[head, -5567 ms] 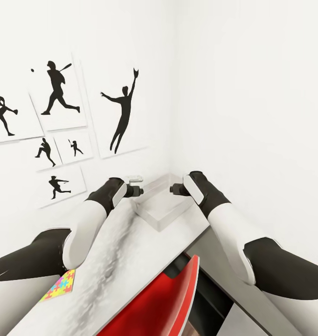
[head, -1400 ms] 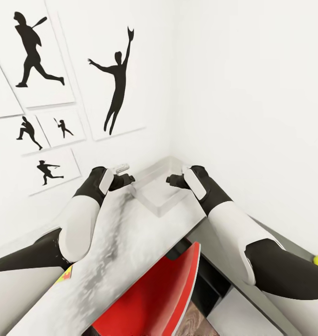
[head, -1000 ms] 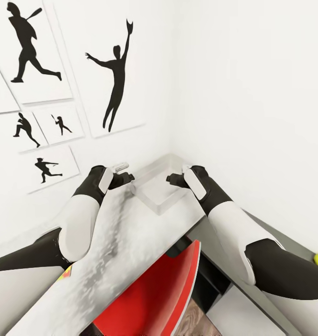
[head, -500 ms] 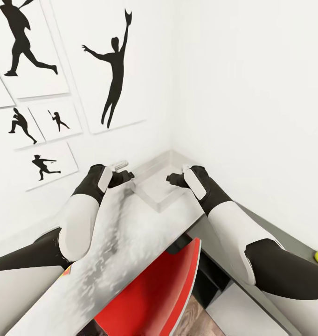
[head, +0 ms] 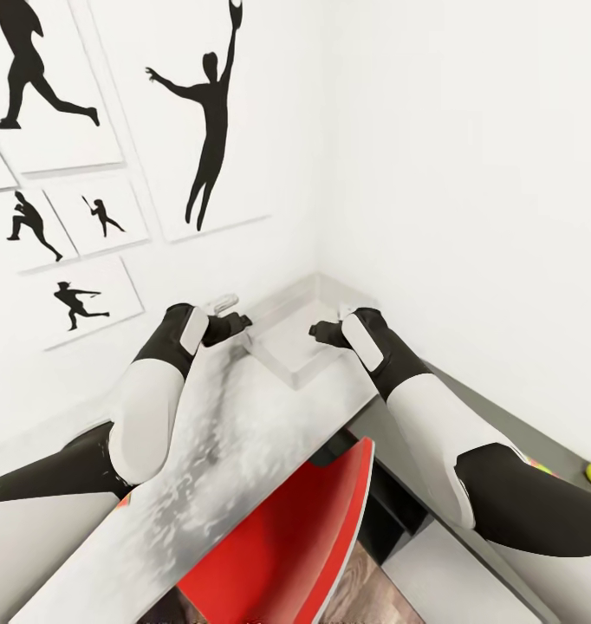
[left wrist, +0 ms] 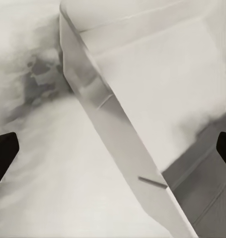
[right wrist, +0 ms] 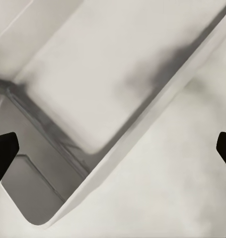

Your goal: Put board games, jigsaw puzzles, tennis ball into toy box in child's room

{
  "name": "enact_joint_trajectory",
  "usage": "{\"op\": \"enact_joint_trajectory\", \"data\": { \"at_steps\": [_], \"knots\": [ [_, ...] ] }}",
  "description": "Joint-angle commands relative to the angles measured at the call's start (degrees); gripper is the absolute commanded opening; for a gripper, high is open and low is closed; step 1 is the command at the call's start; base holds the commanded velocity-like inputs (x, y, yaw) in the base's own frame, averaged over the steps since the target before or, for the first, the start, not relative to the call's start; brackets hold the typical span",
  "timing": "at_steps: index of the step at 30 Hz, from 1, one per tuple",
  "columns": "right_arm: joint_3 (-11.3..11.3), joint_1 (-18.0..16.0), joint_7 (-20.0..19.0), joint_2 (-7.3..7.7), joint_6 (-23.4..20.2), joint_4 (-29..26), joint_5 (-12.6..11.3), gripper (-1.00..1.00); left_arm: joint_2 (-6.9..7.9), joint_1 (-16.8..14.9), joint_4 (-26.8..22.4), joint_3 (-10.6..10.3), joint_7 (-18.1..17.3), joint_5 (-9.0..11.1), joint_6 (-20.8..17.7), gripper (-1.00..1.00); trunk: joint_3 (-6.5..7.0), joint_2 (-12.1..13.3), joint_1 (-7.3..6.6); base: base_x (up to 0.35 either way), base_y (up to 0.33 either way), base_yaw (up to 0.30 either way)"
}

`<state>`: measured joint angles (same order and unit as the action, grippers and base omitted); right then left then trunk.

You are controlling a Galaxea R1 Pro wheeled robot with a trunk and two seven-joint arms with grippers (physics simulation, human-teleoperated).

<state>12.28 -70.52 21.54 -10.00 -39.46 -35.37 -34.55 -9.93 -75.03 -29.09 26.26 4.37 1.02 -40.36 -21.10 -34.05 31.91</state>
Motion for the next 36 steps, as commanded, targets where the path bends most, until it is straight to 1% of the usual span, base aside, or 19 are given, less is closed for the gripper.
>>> {"op": "enact_joint_trajectory", "data": {
  "at_steps": [1,8,11,14,18,26,36],
  "knots": [
    [0.11,-0.05,0.53,0.00,-0.08,-0.05,-0.52,1.00,-0.07,-0.07,-0.09,0.30,0.24,0.36,-0.27,1.00,-0.18,-0.08,0.02,0.000,0.000,0.000],
    [0.11,-0.05,0.52,0.00,-0.01,-0.05,-0.50,1.00,-0.07,-0.11,-0.09,0.13,-0.07,1.16,-0.25,1.00,-0.83,-0.08,0.02,0.000,0.000,0.000],
    [0.11,-0.05,0.52,0.00,0.01,-0.06,-0.46,1.00,-0.07,-0.14,-0.13,0.06,-1.53,1.23,-0.24,1.00,-1.11,-0.08,0.02,0.000,0.000,0.000],
    [0.11,-0.05,0.52,0.00,0.98,-0.05,-0.48,1.00,-0.07,-0.18,-0.16,0.03,-3.71,1.26,-0.24,1.00,-1.39,-0.08,0.02,0.000,0.000,0.000],
    [0.17,0.02,0.54,0.00,2.22,-0.05,-0.51,1.00,-0.07,-0.21,-0.18,0.02,-4.87,1.27,-0.24,1.00,-1.65,-0.08,0.02,0.000,0.000,0.000],
    [0.32,0.12,0.52,0.00,2.76,-0.09,-0.52,1.00,-0.07,-0.21,-1.58,0.02,-5.37,1.27,-0.30,1.00,-1.74,-0.08,0.02,0.000,0.000,0.000],
    [0.37,0.12,0.52,0.00,2.81,-0.13,-0.52,1.00,-0.07,-0.20,-1.92,0.02,-5.42,1.27,-0.33,1.00,-1.75,-0.08,0.02,0.000,0.000,0.000]
  ]
}}
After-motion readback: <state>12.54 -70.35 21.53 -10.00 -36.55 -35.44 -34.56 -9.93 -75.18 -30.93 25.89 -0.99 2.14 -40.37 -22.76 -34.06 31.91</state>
